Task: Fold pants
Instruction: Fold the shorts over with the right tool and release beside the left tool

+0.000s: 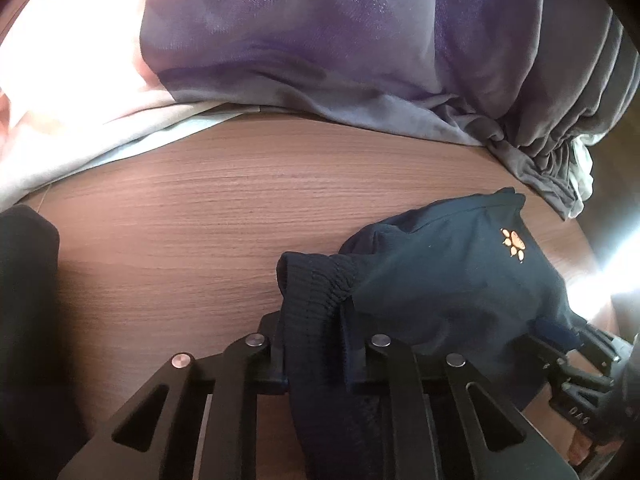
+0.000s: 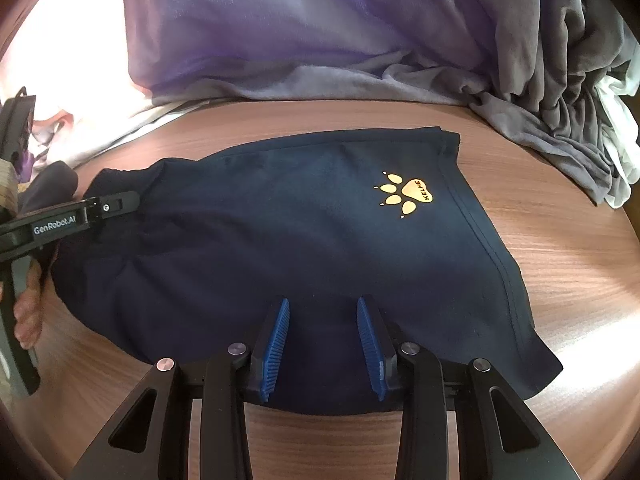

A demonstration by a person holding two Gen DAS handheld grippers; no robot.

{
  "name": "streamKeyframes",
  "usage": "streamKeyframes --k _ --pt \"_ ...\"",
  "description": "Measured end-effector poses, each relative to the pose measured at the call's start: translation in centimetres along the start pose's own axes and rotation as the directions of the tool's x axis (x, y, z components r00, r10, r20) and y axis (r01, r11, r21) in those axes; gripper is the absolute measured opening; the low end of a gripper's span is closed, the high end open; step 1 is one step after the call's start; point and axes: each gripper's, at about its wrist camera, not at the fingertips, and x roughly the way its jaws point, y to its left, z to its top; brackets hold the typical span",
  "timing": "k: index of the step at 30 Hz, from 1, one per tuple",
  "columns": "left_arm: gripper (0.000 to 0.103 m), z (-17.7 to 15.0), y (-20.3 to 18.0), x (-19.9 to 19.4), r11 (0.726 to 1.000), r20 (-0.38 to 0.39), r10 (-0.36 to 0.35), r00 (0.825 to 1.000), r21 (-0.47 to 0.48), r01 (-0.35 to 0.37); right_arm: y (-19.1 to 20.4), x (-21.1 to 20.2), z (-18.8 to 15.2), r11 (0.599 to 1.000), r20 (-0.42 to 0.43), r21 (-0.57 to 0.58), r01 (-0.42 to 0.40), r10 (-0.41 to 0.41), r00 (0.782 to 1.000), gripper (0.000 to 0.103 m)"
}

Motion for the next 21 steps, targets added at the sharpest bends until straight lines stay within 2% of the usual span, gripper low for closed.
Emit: streamKeyframes --k 3,6,8,10,15,17,19,21 --pt "0.018 0.3 -0.2 -0.4 1.000 -0.007 0.011 1.000 -0.026 -0.011 0.1 0.0 -0.1 1.000 0.006 -0.006 0.002 -0.002 1.000 0.037" --pt "0.025 -0.1 -0.3 -0.4 0.999 -0.020 0.036 0.999 -0.033 -0.036 0.0 -0.1 -0.1 1.000 0.013 -0.003 -0.001 0.001 1.000 0.037" --pt "0.043 -0.3 -0.2 -0.8 0.998 -0.020 0.061 0.998 -0.025 -0.062 0.0 -0.1 -0.2 1.000 0.016 -0.004 -0.002 0.002 1.000 0.037" --pt "0.053 -0.3 -0.3 -1.9 0.995 0.016 0.095 0.995 -0.009 -0.095 0.1 -0.1 -0.2 1.000 0.017 -0.011 -0.003 0.003 1.000 0.037" --pt "0.053 0.0 0.1 -3.8 0.991 0.090 0.108 0.990 0.063 -0.114 0.1 -0.1 0.0 1.000 0.007 -0.013 -0.001 0.001 1.000 0.037" --pt "0.052 0.0 0.2 -3.6 0.989 0.076 0.113 0.991 0.083 -0.120 -0.2 -0.4 0.3 1.000 -0.002 0.015 -0.011 0.011 1.000 0.036" --pt "0.051 -0.1 0.5 -4.1 0.992 0.076 0.102 0.992 0.070 -0.107 -0.1 -1.5 0.8 0.999 0.036 0.040 -0.013 0.011 0.999 0.036" --pt "0.051 -0.6 0.9 -5.3 0.996 0.081 0.079 0.994 0.044 -0.082 1.4 -2.8 1.7 0.999 0.081 -0.030 -0.038 0.041 0.996 0.036"
